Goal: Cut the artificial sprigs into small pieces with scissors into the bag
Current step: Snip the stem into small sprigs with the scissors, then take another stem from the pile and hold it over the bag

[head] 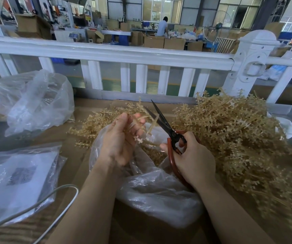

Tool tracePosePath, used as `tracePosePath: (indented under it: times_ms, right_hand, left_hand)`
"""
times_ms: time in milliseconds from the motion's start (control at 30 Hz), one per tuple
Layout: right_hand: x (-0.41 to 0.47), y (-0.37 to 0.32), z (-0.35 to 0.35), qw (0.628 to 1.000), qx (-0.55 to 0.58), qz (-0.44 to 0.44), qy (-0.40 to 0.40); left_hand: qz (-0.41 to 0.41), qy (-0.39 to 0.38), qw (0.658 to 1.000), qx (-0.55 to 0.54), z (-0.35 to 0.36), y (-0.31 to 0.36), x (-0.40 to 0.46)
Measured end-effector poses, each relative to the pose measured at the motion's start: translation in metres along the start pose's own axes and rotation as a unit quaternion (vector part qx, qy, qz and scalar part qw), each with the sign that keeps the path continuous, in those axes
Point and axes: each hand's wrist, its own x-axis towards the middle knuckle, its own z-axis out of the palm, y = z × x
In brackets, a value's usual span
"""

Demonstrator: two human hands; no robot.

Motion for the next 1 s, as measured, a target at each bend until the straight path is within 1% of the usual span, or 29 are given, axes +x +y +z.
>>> tracePosePath:
  times_ms: [100,167,267,367,467,600,733,833,933,1000]
  right_hand:
    - [0.0,0.0,0.0,1.0,0.006,0.014,-0.006]
    - [0.0,0.0,0.0,1.0,0.002,0.015,-0.008]
    - [0.0,0.0,0.0,1.0,-0.004,0.016,-0.01]
    - [0.001,0.0,0.0,1.0,-0.006,0.018,-0.014]
    - [0.001,0.0,0.0,1.0,-0.004,0.021,-0.016]
    - [0.001,0.0,0.0,1.0,-0.006,0.02,-0.019]
    - [0.001,0.0,-0.001,1.0,-0.006,0.022,-0.015]
    - [0.001,-0.001,-0.001,1.0,-0.004,0.028,-0.011]
    - [0.001,-0.001,-0.001,0.999,-0.004,0.033,-0.012]
    - [0.001,-0.001,-0.001,0.999,0.0,0.037,-0.012]
  left_hand:
    - [-0.013,-0.009,0.992,-0.126,0.003,0.007,-0.001]
    - [-0.013,-0.008,0.986,-0.168,0.003,0.01,-0.001]
    - [-0.019,0.007,0.989,-0.146,0.004,0.009,-0.002]
    - [-0.027,0.02,0.987,-0.154,0.003,0.009,-0.002]
    - [-0.028,0.012,0.988,-0.15,0.003,0.01,-0.002]
    - [-0.037,0.011,0.994,-0.107,0.005,0.009,-0.003]
    - [-0.051,0.06,0.997,-0.025,0.015,0.007,-0.002]
    - [-0.056,0.082,0.995,-0.017,0.019,0.009,-0.003]
    - [-0.046,0.08,0.996,-0.013,0.02,0.013,-0.004]
    - [-0.032,0.058,0.998,-0.016,0.025,0.013,-0.003]
